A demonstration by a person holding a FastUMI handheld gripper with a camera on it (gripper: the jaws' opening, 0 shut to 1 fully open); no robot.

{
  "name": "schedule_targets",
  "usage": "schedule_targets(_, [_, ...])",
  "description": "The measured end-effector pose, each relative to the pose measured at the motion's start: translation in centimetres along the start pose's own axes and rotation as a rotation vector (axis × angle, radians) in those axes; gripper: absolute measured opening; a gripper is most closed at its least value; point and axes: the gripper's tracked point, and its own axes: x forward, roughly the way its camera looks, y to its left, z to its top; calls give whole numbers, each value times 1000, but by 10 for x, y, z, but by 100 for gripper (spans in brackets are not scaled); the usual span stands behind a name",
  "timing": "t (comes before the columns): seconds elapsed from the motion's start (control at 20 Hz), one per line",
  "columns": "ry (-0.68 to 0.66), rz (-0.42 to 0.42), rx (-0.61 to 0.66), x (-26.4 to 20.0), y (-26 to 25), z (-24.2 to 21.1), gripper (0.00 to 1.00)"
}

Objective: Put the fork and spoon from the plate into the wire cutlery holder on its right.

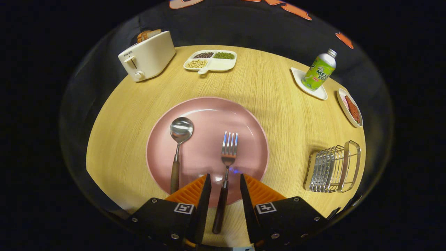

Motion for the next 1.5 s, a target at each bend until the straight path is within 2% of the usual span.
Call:
schedule_targets(0.25, [49, -1, -3, 10, 1, -7, 36])
schedule_targets(0.35, [62, -21, 6, 14, -1, -11, 26])
schedule_targets(0.4, [68, -25, 16, 14, -2, -13, 17])
schedule_targets(0.6, [36, 3, 83, 15, -1, -10, 7])
schedule_targets(1.1, [-128, 57, 161, -42, -22, 21, 4])
schedule_targets(1.3, [-181, 34, 180, -73, -51, 27, 4])
schedule_targets(1.5, [-192, -40, 185, -98, -98, 23, 4])
